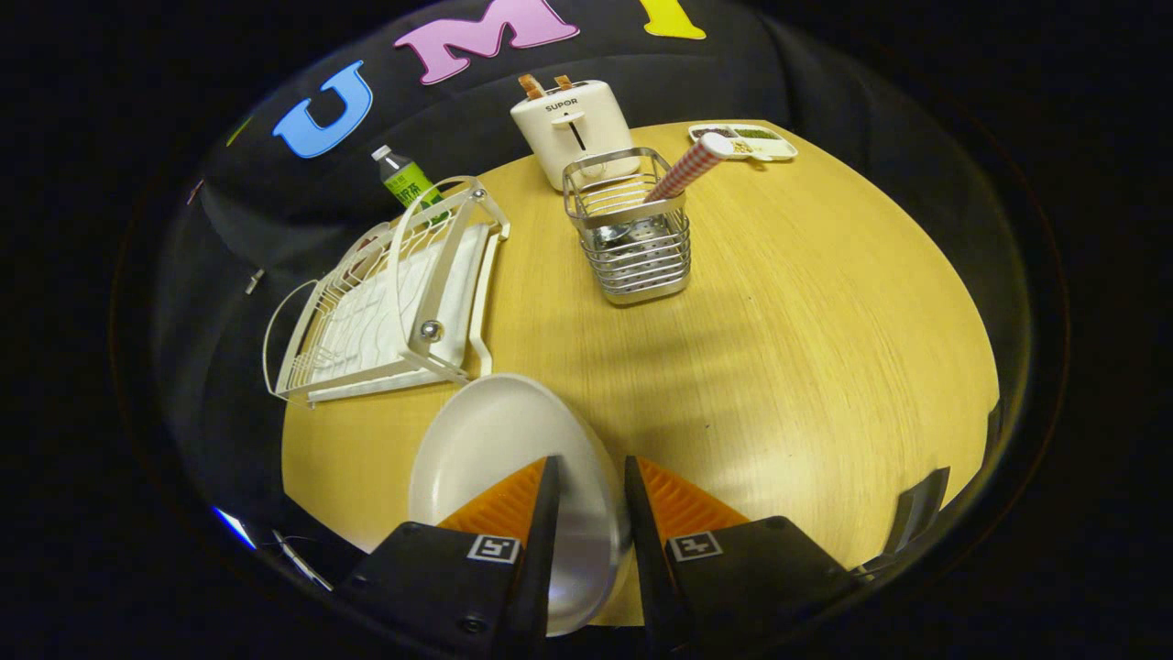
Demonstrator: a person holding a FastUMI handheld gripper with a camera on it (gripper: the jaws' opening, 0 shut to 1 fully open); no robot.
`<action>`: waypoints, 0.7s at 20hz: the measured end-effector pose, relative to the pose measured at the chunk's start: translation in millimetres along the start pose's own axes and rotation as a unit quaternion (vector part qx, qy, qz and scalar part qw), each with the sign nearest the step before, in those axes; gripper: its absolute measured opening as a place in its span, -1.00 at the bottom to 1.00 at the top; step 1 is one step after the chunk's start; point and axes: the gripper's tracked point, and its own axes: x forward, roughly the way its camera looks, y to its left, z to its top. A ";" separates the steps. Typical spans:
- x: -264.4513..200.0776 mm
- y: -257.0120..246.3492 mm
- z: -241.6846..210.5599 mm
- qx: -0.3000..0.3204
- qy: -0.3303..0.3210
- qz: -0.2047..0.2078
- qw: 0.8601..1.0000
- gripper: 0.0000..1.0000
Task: Take the plate from the dish rack, then take the spoon from the basket and place it into the plate.
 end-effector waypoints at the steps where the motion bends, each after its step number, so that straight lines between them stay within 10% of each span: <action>1: -3.6 -4.8 1.6 -0.005 0.002 -0.009 1.000 -0.17; 14: -94.0 -19.4 89.7 -0.160 -0.133 0.059 0.976 0.74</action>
